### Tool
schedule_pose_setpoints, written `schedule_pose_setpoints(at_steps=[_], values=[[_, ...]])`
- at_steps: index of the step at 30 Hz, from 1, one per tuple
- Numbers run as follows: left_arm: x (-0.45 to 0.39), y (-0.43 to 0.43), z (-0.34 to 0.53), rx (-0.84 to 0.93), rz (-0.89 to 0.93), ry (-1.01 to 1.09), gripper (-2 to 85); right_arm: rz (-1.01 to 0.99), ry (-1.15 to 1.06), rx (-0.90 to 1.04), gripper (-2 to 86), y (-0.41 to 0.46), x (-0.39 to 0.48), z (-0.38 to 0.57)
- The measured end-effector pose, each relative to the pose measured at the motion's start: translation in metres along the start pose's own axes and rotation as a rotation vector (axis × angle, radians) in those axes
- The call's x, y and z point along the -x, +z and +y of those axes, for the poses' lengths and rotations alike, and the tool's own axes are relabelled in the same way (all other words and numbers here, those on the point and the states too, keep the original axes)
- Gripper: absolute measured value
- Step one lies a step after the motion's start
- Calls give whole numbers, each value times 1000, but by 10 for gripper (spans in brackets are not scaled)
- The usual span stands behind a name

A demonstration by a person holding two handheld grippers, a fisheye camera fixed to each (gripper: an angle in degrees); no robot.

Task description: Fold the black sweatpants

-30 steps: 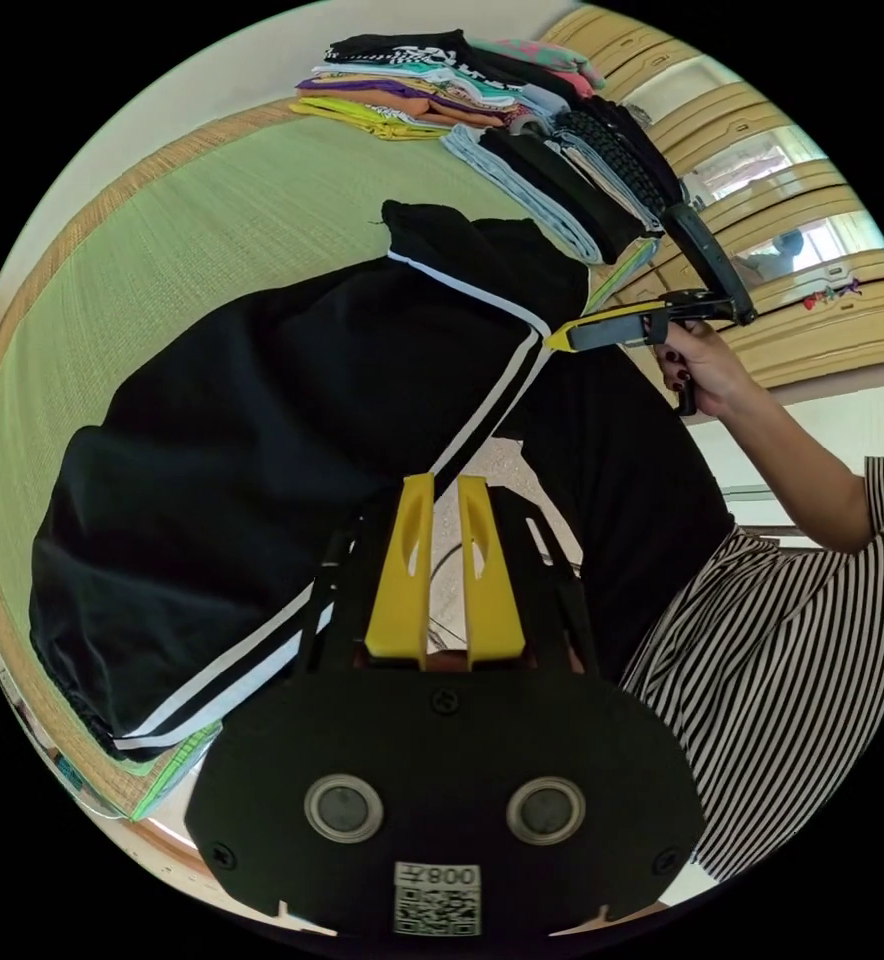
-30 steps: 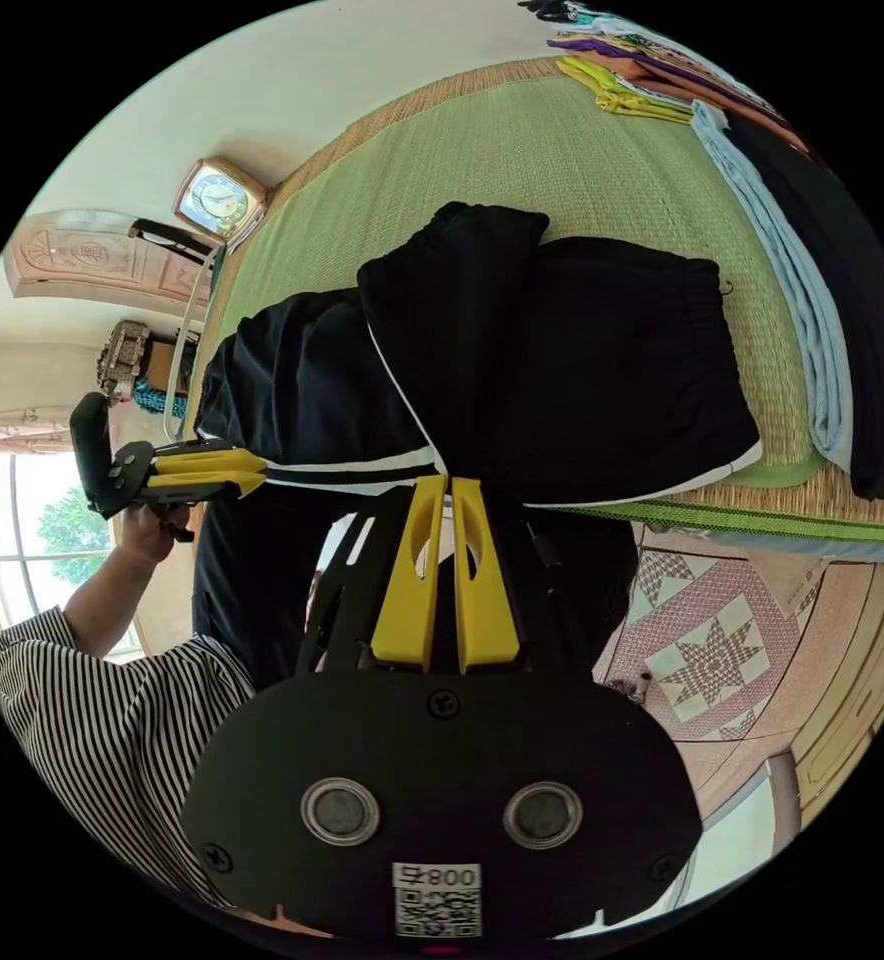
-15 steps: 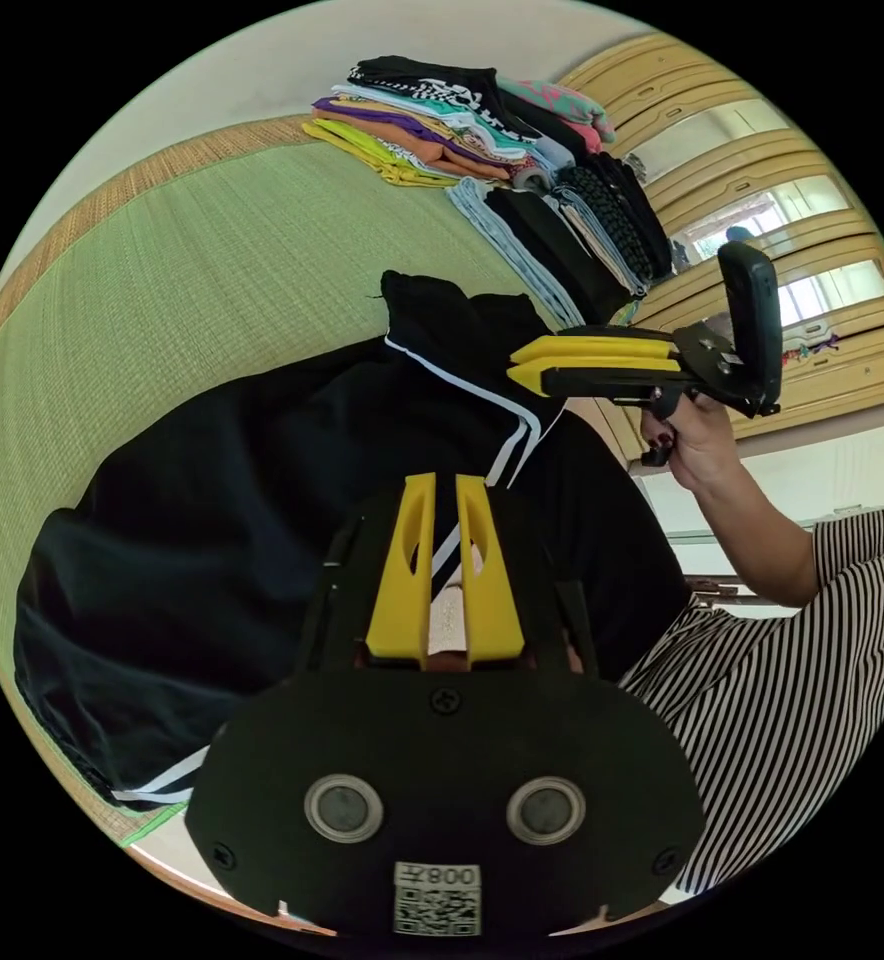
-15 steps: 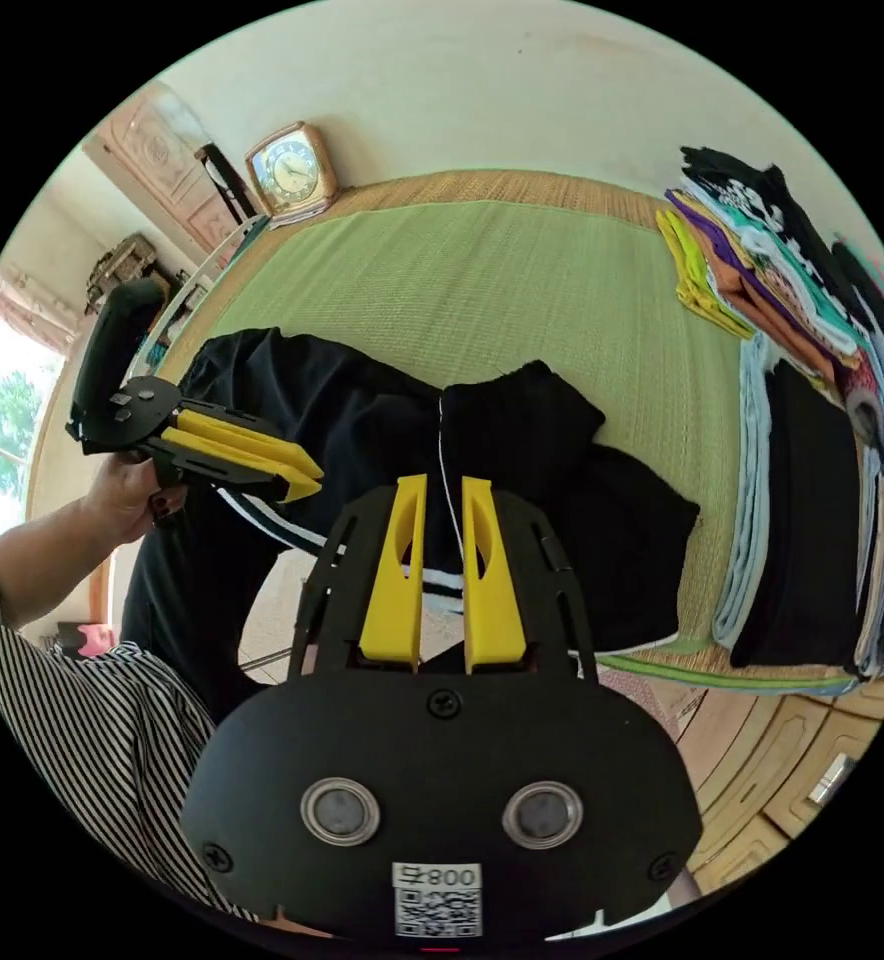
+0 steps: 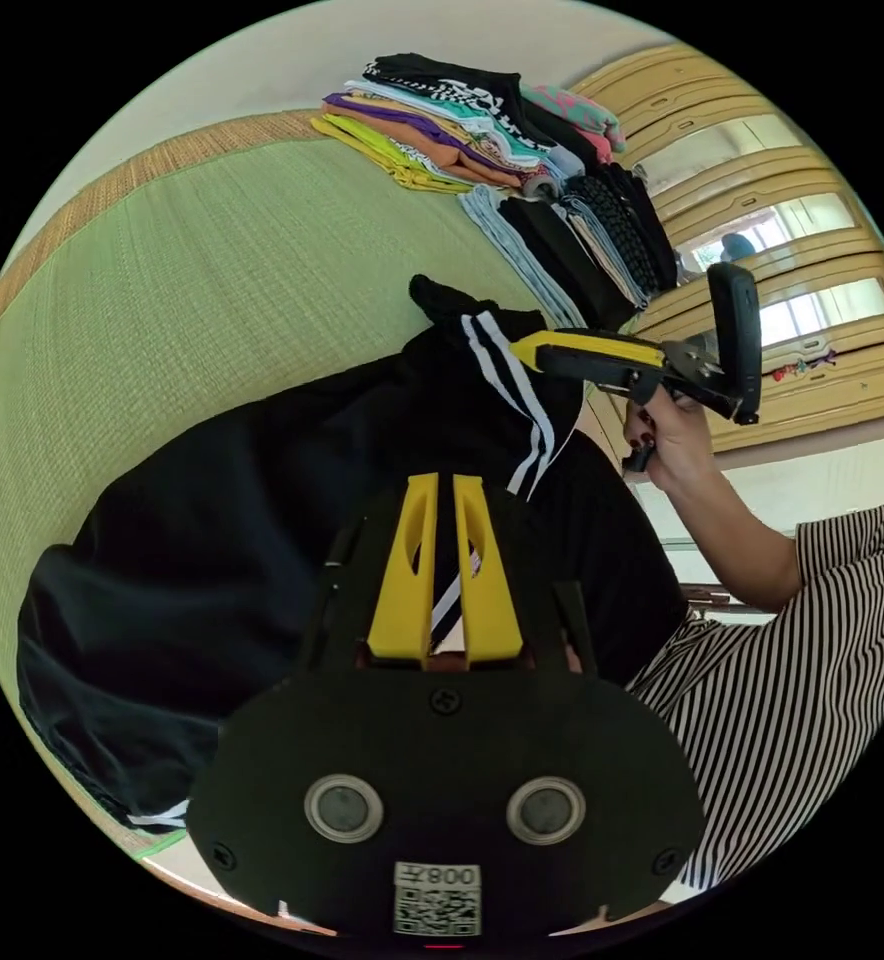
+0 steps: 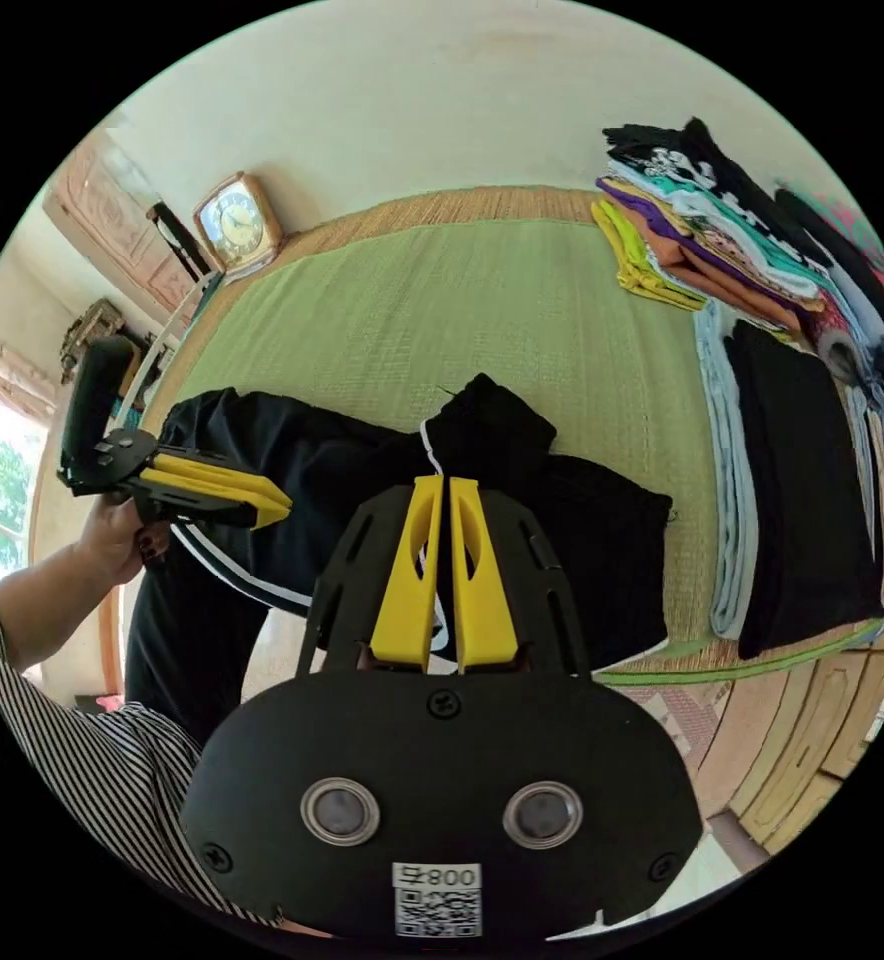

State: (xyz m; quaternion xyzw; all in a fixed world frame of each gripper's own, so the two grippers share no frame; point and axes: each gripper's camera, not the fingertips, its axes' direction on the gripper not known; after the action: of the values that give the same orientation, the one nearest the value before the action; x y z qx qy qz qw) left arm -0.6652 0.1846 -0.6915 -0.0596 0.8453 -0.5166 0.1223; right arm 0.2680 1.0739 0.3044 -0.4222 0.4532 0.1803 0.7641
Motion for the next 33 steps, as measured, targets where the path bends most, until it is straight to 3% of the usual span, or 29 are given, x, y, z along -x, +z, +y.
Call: schedule_pose_setpoints(at_steps=[4,11,23,33], values=[[-17,1,-40,3,3,83,40,-121,196,-117,6,-30,-67,48],[-62,32,-136,97,-78,249,56,-313,456,-154,6,-17,-153,116],[-110,97,-230,274,-178,369,43,-399,495,-155,5,9,-209,151],[-124,50,-212,93,-149,404,23,-476,452,-224,5,1,-229,162]])
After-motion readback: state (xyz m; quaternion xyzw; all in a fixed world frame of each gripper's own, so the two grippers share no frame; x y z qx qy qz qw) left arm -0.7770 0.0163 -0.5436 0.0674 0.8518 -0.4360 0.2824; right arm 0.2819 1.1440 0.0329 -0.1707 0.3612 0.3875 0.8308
